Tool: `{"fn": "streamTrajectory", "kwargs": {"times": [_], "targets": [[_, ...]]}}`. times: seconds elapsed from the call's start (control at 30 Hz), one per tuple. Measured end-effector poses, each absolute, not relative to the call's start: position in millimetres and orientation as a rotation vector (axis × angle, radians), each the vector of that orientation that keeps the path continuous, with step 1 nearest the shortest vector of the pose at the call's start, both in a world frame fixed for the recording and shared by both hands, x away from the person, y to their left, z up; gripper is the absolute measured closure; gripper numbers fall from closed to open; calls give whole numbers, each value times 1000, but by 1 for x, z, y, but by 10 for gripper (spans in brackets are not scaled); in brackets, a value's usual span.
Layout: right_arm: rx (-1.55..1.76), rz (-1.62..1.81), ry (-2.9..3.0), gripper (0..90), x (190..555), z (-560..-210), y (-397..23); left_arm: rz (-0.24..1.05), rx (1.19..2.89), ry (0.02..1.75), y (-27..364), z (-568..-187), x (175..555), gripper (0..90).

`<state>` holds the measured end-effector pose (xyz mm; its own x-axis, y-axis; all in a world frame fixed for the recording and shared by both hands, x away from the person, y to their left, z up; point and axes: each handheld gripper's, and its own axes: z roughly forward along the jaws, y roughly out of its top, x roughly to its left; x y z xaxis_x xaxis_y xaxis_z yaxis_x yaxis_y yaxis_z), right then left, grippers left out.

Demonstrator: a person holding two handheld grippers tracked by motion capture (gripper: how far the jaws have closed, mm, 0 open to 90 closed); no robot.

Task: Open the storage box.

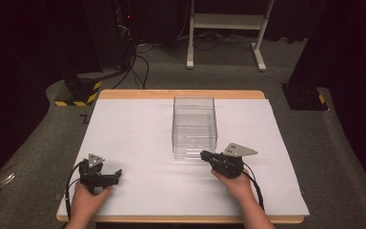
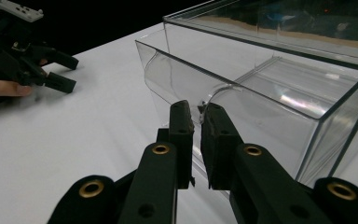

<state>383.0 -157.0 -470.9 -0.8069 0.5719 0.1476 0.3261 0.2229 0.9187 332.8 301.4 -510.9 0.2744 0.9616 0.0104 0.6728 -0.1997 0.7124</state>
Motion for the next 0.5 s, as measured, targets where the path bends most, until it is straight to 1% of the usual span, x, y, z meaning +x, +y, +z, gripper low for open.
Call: {"fn": "streamTrajectory", "kwargs": {"times": [0.5], "targets": [[830, 1627, 2280, 852, 361, -470, -164, 626, 1952, 1468, 301, -511, 333, 8]]}}
